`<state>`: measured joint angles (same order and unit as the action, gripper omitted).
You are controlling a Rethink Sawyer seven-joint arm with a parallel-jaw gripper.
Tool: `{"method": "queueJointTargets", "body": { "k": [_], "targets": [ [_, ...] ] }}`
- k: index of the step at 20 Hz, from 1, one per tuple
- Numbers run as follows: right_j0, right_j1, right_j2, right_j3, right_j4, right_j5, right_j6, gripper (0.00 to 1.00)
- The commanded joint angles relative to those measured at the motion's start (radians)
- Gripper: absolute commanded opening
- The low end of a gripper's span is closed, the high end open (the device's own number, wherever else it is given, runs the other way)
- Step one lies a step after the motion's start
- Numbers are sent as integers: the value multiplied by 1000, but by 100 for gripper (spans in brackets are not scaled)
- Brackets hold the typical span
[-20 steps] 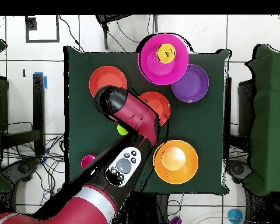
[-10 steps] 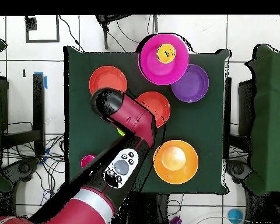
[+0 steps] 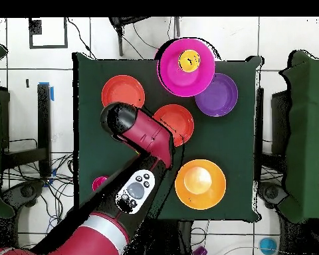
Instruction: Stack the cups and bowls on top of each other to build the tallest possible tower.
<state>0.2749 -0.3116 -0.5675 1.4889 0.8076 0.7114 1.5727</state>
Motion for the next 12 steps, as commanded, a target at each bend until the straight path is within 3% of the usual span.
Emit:
{"method": "queueJointTargets", "body": {
  "k": [1, 12],
  "targets": [
    [17, 22, 163, 65, -45, -82, 181, 100],
    [23, 21, 179, 91, -50, -119, 183, 100]
  ]
}}
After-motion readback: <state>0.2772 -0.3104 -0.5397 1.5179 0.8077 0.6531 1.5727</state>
